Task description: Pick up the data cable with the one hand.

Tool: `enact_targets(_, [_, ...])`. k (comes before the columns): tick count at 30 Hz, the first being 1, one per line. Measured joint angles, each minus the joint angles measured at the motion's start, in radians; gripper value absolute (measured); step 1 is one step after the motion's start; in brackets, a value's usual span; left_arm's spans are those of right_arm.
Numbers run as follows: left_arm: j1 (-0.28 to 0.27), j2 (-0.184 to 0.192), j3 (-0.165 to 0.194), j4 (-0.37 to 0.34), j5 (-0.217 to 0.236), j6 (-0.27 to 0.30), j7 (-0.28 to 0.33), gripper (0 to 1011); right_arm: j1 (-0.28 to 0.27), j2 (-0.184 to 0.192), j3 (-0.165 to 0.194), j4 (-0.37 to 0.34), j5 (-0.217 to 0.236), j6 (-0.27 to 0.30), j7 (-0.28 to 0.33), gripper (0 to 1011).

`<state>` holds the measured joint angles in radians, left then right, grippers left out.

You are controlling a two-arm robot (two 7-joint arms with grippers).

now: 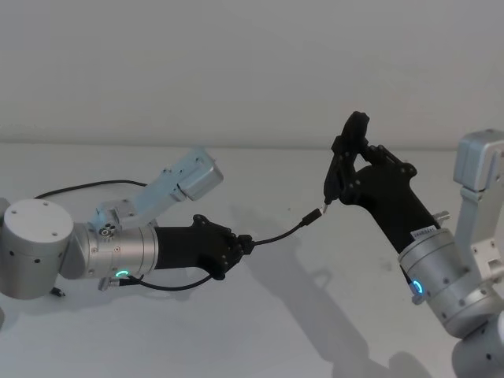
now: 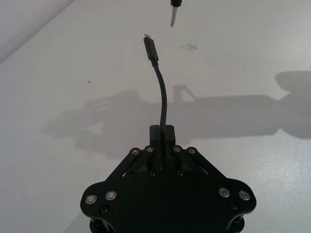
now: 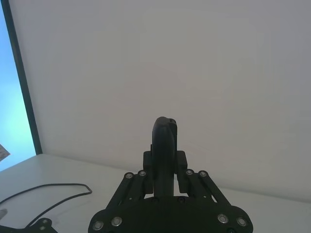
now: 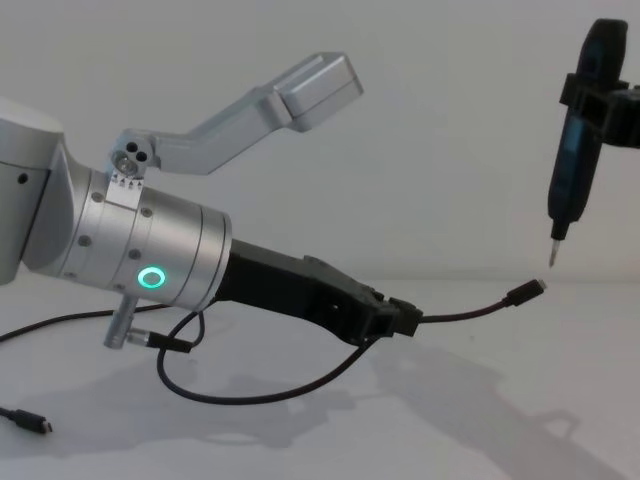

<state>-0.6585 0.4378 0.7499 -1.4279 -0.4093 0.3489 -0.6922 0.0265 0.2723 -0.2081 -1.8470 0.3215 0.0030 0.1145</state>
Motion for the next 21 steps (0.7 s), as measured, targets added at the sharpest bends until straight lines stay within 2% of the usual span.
enact_targets(21, [0.000,0.001,-0.001,-0.003,-0.002,-0.003,0.000,43,0.060,-0.025,0.002,0.112,-0.013,-0.013,0.032,275])
